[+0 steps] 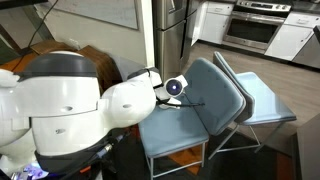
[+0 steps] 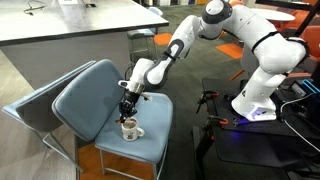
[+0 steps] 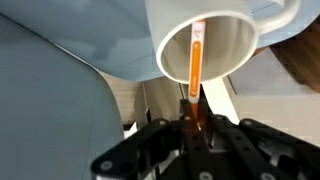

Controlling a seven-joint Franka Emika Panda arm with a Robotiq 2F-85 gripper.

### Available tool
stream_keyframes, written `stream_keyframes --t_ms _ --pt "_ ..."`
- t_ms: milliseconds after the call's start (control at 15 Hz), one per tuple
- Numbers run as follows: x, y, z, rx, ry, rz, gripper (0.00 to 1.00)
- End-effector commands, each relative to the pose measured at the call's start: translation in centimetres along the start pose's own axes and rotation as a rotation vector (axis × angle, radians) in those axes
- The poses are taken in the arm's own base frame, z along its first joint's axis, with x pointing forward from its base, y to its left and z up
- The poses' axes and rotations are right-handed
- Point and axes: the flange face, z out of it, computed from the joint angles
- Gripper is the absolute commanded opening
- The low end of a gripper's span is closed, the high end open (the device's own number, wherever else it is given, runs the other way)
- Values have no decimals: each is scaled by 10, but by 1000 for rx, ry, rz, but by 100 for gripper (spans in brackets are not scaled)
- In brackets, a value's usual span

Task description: Put the pen in the mug

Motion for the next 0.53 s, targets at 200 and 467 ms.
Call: stream_keyframes --t_ms 200,467 --pt "-3 -7 -1 43 -14 -6 60" --pt "15 -23 3 56 -131 72 89"
